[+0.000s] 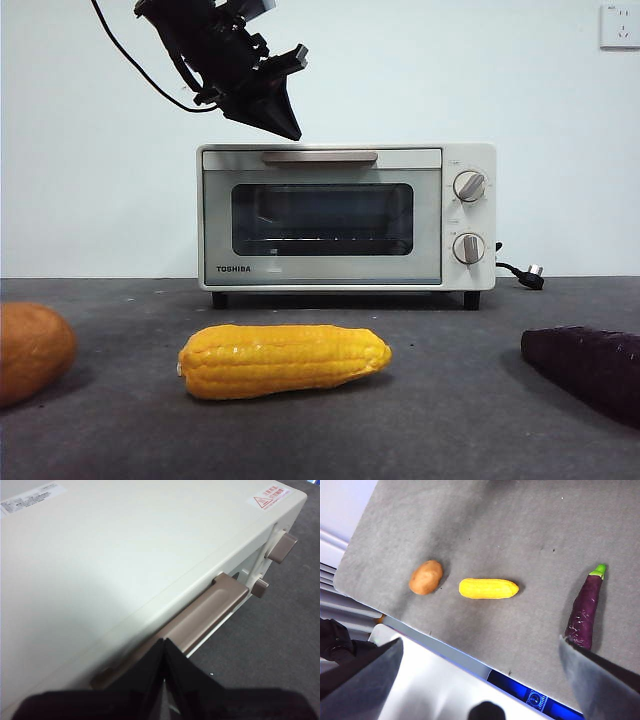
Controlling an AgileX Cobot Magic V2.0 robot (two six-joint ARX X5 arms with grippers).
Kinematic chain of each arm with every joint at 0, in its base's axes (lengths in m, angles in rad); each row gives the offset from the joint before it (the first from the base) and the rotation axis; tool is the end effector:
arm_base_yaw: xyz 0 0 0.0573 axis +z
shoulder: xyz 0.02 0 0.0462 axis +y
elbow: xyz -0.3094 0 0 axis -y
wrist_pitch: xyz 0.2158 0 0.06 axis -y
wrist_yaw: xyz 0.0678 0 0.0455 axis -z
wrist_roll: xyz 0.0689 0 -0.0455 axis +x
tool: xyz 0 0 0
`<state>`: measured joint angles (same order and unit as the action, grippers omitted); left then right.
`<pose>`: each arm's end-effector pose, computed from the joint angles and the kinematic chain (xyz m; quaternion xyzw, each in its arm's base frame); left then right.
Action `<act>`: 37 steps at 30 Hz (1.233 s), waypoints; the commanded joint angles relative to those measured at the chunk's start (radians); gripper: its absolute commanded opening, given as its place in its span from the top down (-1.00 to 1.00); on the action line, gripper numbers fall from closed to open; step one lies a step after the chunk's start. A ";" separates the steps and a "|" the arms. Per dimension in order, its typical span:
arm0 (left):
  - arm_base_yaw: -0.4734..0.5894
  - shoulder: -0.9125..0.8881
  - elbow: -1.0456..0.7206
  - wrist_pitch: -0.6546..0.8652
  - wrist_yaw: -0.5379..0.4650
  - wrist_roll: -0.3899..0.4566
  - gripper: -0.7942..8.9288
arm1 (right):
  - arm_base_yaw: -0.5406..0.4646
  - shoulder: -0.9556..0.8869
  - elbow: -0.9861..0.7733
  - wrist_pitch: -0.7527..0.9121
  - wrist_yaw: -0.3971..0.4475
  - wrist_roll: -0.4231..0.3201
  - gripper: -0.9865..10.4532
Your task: Take the eggplant from the table,put the eggplant in the oven
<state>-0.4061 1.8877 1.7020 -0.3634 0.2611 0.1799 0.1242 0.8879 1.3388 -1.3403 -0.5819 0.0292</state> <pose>0.4102 -0.1958 0.3465 0.1013 0.2410 -0.3382 0.9040 0.0666 0.0465 0.3942 0.1099 0.4235 0.3060 0.8455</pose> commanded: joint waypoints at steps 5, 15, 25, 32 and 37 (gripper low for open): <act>0.000 0.040 0.002 0.022 -0.002 0.015 0.85 | 0.001 -0.002 0.001 0.000 -0.002 -0.010 -0.22; 0.000 0.086 0.002 0.021 -0.019 0.015 0.85 | 0.001 -0.002 0.001 -0.018 -0.002 -0.011 -0.22; -0.007 0.109 0.002 -0.036 -0.006 0.019 0.85 | 0.001 -0.002 0.001 -0.014 -0.002 -0.015 -0.22; -0.029 0.162 0.002 -0.113 0.034 0.024 0.85 | 0.001 -0.002 0.001 -0.011 -0.001 -0.016 -0.22; -0.065 0.177 0.002 -0.118 0.034 0.034 0.85 | 0.001 -0.002 0.001 0.002 -0.002 -0.016 -0.22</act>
<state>-0.4622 1.9862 1.7592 -0.3771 0.3180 0.1974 0.1242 0.8879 1.3388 -1.3483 -0.5812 0.0257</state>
